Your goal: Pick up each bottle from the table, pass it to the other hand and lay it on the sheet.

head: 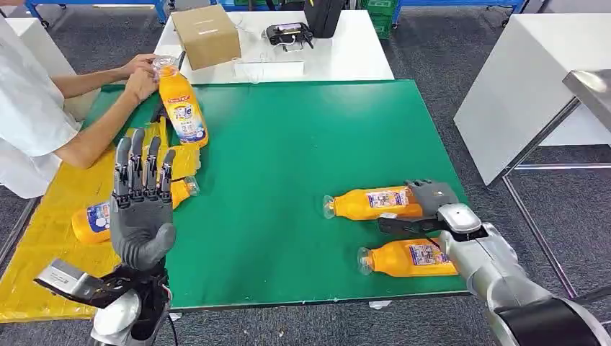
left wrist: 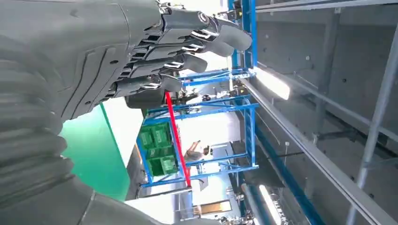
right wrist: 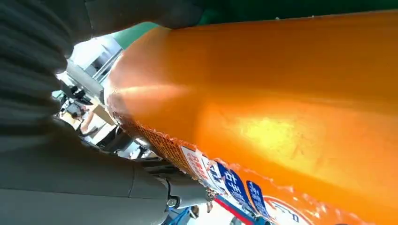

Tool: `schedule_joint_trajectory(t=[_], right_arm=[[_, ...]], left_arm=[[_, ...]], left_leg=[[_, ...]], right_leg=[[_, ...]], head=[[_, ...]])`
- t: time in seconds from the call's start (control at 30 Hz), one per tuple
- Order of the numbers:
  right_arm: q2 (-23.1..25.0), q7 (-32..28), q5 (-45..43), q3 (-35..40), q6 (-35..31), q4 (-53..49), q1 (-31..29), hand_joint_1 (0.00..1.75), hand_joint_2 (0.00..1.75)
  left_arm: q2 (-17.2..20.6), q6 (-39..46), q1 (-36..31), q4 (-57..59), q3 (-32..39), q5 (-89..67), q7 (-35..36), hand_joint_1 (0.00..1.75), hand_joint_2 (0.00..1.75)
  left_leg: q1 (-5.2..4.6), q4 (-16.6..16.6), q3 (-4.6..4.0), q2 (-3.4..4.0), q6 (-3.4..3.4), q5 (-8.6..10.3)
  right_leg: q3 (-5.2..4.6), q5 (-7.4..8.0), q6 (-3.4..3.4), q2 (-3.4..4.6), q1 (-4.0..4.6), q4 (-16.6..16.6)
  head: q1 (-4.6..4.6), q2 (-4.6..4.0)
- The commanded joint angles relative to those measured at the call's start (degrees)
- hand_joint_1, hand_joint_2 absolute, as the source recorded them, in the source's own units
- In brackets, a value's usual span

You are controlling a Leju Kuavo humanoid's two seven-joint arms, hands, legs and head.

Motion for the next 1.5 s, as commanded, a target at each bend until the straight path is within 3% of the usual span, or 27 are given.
schedule_joint_trajectory(t=[0.03,0.13,0.23,0.27,0.3,0.47,0.67,0.8,0.97,1.13,1.3,1.37,1.4,1.5], right_arm=[[6.70,-2.22,-19.32,-11.79,-9.64,-16.33,6.01,1.75,1.75],[9.11,-3.65,-33.07,-16.63,-7.89,-33.45,11.72,1.75,1.75],[10.47,-2.73,-37.74,-17.94,-7.29,-38.01,13.39,1.75,1.75],[11.77,-5.21,-43.99,-18.65,-5.44,-40.17,14.08,1.75,1.75],[12.55,-5.56,-47.07,-19.10,-4.81,-41.30,14.53,1.75,1.75],[15.73,-8.22,-61.68,-18.02,-6.42,-51.89,21.17,1.75,1.75],[15.31,-8.04,-62.10,-17.49,-6.83,-52.27,21.55,1.75,1.75],[16.63,-9.89,-68.50,-15.85,-3.25,-54.69,24.22,1.75,1.75],[18.25,-9.94,-65.10,0.22,3.48,-50.52,24.42,1.75,1.75],[22.72,-10.15,-59.69,18.56,5.48,-37.14,21.72,1.75,1.75],[22.21,-10.90,-60.24,19.59,4.08,-36.36,21.16,1.75,1.75],[21.97,-11.00,-57.97,23.94,7.24,-35.66,20.41,1.75,1.75],[22.29,-11.39,-56.83,25.50,7.27,-35.17,20.23,1.75,1.75],[23.03,-11.80,-54.54,29.25,6.74,-33.76,19.29,1.75,1.75]], left_arm=[[0.52,-0.90,0.09,1.81,-1.67,-4.46,3.82,0.00,1.75],[0.11,-0.95,-0.37,4.46,-3.26,-6.65,4.88,0.00,1.75],[0.10,-0.46,-0.66,5.65,-4.03,-7.61,4.77,0.00,1.75],[0.36,-0.22,-1.03,6.94,-4.76,-8.62,5.11,0.00,1.75],[0.51,-0.16,-1.17,7.54,-5.02,-8.96,5.11,0.00,0.00],[0.77,0.94,0.76,11.27,-4.75,-10.74,5.34,0.00,0.00],[0.76,1.01,1.05,10.95,-4.59,-10.68,5.42,0.00,0.00],[0.53,1.40,2.60,11.55,-3.68,-10.43,5.99,0.00,0.00],[0.00,1.99,2.72,12.57,-2.36,-9.72,5.99,0.00,0.00],[-0.41,2.83,1.14,12.50,-1.05,-8.18,5.81,0.00,0.00],[-0.41,2.95,1.08,12.68,-1.11,-8.16,5.83,0.00,0.00],[-0.46,3.12,0.53,13.33,-1.16,-8.04,5.78,0.00,0.00],[-0.45,3.16,0.24,13.74,-1.23,-8.04,5.78,0.00,1.75],[-0.47,3.59,-0.47,14.79,-1.48,-8.23,5.69,0.00,1.75]], left_leg=[[0.03,-0.03,0.01,0.01,-0.08,-0.03],[0.02,-0.02,-0.13,-0.09,-0.15,-0.04],[0.01,-0.01,-0.40,-0.50,-0.12,0.05],[-0.02,-0.04,-0.56,-0.60,-0.08,0.14],[0.01,-0.03,-0.60,-0.67,-0.06,0.17],[-0.02,-0.06,-0.64,-0.80,-0.09,0.08],[-0.06,-0.03,-0.95,-0.86,-0.08,0.09],[-0.02,-0.02,-0.77,-0.87,-0.12,-0.02],[0.02,-0.06,-0.59,-0.61,-0.19,-0.13],[0.09,-0.07,-0.58,-0.43,-0.27,-0.17],[0.22,-0.08,-0.86,-0.78,-0.23,-0.01],[0.22,-0.06,-0.81,-0.80,-0.22,-0.04],[0.24,-0.05,-0.68,-0.81,-0.24,-0.11],[0.22,-0.02,-0.74,-0.78,-0.25,-0.11]], right_leg=[[-0.03,0.00,-0.09,0.29,0.00,-0.02],[-0.14,-0.05,-0.15,0.32,-0.01,0.06],[-0.32,0.19,-0.02,0.05,-0.01,0.08],[-0.47,0.24,0.03,-0.12,-0.03,0.06],[-0.46,0.20,0.04,-0.28,0.00,0.04],[-0.43,0.07,-0.02,-0.40,-0.05,0.02],[-0.75,0.06,0.04,-0.55,-0.05,0.05],[-0.55,-0.07,0.04,-0.42,-0.04,0.04],[-0.45,-0.10,-0.02,-0.11,-0.01,0.01],[-0.51,-0.08,-0.08,0.05,0.06,0.02],[-0.68,-0.17,-0.16,-0.51,0.18,0.02],[-0.62,-0.20,-0.17,-0.48,0.18,0.02],[-0.47,-0.26,-0.19,-0.40,0.18,0.01],[-0.53,-0.23,-0.22,-0.36,0.16,0.04]], head=[[0.00,0.00],[0.00,0.00],[-0.04,0.00],[-0.04,0.00],[-0.02,0.00],[0.02,0.00],[-0.02,0.00],[0.00,0.00],[0.00,0.00],[-0.02,0.00],[0.00,0.00],[-0.02,0.00],[0.02,0.00],[0.04,0.00]])
